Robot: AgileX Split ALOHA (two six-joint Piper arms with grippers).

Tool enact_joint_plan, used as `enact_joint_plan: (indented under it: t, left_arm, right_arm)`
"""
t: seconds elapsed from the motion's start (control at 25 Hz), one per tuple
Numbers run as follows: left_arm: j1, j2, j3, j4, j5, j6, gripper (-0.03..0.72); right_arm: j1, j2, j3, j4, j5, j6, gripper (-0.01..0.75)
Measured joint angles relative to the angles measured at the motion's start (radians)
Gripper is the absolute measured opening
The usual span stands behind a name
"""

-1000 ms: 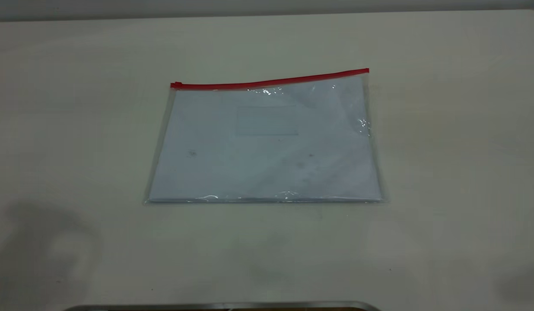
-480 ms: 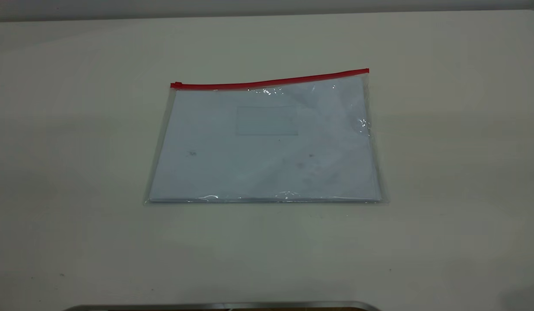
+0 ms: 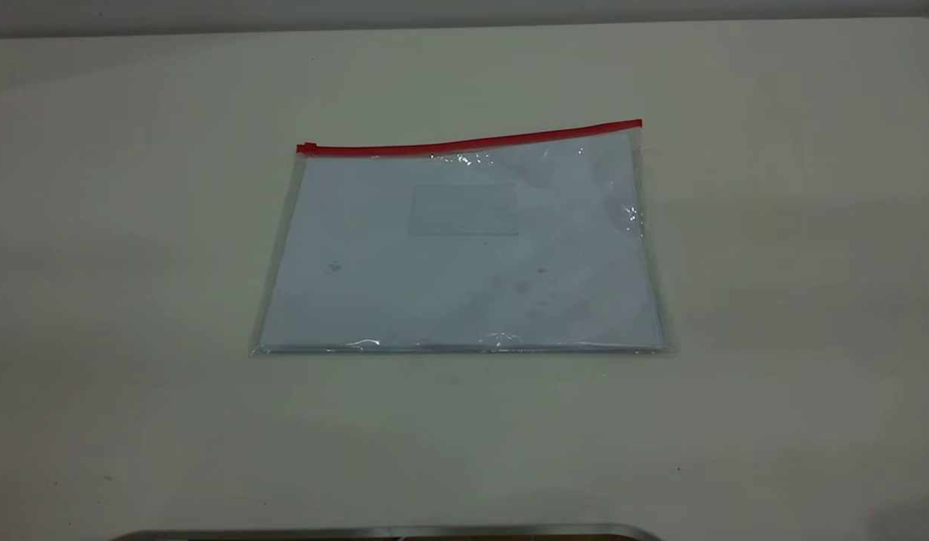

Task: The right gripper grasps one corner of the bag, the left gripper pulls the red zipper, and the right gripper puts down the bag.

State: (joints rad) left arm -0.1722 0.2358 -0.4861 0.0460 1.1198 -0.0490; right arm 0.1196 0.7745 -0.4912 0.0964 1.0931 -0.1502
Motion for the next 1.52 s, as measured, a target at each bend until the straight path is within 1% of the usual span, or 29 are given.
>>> enact_joint_plan:
  t: [0.16,0.24,0.44,0.56,0.64,0.88,1.08,1.28,1.52]
  left_arm:
    - [0.000,-0.104,0.000,-0.003,0.001,0.002,0.409]
    - [0.000,-0.144,0.000,-0.003,0.003,0.002,0.409]
    - [0.000,-0.205,0.000,-0.003,0.008,0.002,0.409]
    - [0.001,-0.225,0.000,-0.003,0.010,0.002,0.409]
    - [0.022,-0.231,0.000,-0.004,0.012,0.002,0.409]
    - [0.141,-0.251,0.000,-0.004,0.011,0.002,0.409]
    - [0.201,-0.254,0.000,-0.004,0.014,0.002,0.408]
    - [0.219,-0.255,0.000,-0.004,0.015,0.002,0.408]
    - [0.219,-0.255,0.000,-0.004,0.015,0.002,0.408]
  right_arm:
    - [0.000,-0.017,0.000,0.001,0.000,0.000,0.346]
    - [-0.012,-0.057,0.000,0.005,0.000,0.000,0.346]
    - [-0.067,-0.249,0.001,0.009,0.012,0.000,0.346]
    - [-0.073,-0.382,0.001,0.009,0.022,0.000,0.346]
    - [-0.073,-0.465,0.001,0.010,0.027,0.000,0.346]
    - [-0.073,-0.695,0.001,0.012,0.042,0.000,0.346]
    - [-0.073,-0.790,0.001,0.013,0.051,0.000,0.346]
    - [-0.093,-0.791,0.001,0.016,0.050,0.000,0.346]
    - [-0.093,-0.791,0.001,0.017,0.050,0.000,0.347]
